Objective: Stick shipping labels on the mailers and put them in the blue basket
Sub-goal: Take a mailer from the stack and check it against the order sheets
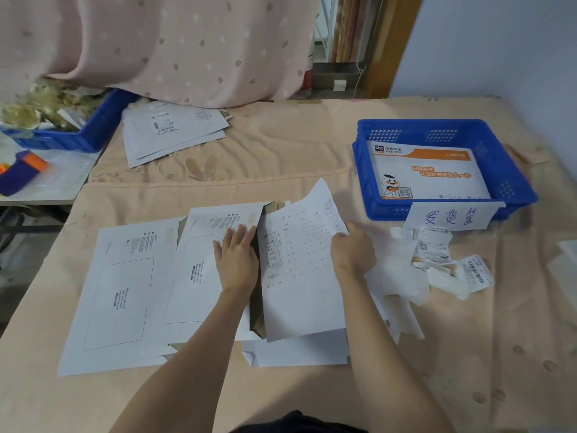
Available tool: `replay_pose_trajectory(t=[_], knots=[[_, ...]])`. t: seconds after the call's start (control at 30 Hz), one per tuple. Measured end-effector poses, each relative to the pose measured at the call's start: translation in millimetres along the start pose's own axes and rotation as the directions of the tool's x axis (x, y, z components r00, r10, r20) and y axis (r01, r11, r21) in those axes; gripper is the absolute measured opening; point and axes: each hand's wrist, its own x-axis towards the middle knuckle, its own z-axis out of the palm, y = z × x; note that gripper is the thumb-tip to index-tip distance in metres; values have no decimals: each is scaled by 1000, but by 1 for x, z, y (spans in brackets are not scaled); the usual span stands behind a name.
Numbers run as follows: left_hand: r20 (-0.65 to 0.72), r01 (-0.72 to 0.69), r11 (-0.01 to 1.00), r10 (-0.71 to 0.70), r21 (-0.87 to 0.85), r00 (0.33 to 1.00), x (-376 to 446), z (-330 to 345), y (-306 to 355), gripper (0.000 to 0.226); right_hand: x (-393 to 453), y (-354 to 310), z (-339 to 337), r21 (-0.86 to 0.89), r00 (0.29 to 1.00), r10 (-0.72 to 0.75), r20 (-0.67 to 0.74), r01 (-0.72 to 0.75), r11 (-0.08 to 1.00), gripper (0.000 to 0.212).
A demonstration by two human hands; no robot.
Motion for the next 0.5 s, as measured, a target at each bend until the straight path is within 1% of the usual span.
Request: replay_pose_trajectory(t=[0.07, 0.13, 0.23, 0.33, 0.5], knots=[[-8, -11, 1000, 11, -7, 1000, 0, 1, 0, 52, -1, -2, -1, 23, 1000, 2, 4, -2, 1000, 21], [2, -15, 1000, 15, -20, 1000, 0, 2, 2, 53, -2, -5, -1, 42, 1000, -3, 1, 3, 999, 24], [39, 8, 996, -4, -92, 999, 0, 2, 4, 52, -3, -6, 2, 57, 1000, -28, 5, 28, 998, 28], [59, 30, 988, -22, -149, 998, -1, 3, 5, 47, -3, -3, 5, 73, 1000, -18, 20, 17, 997, 27], [65, 16, 986, -5, -169, 998, -1, 3, 6, 45, -4, 0, 8, 113, 990, -10, 139, -6, 994, 28]])
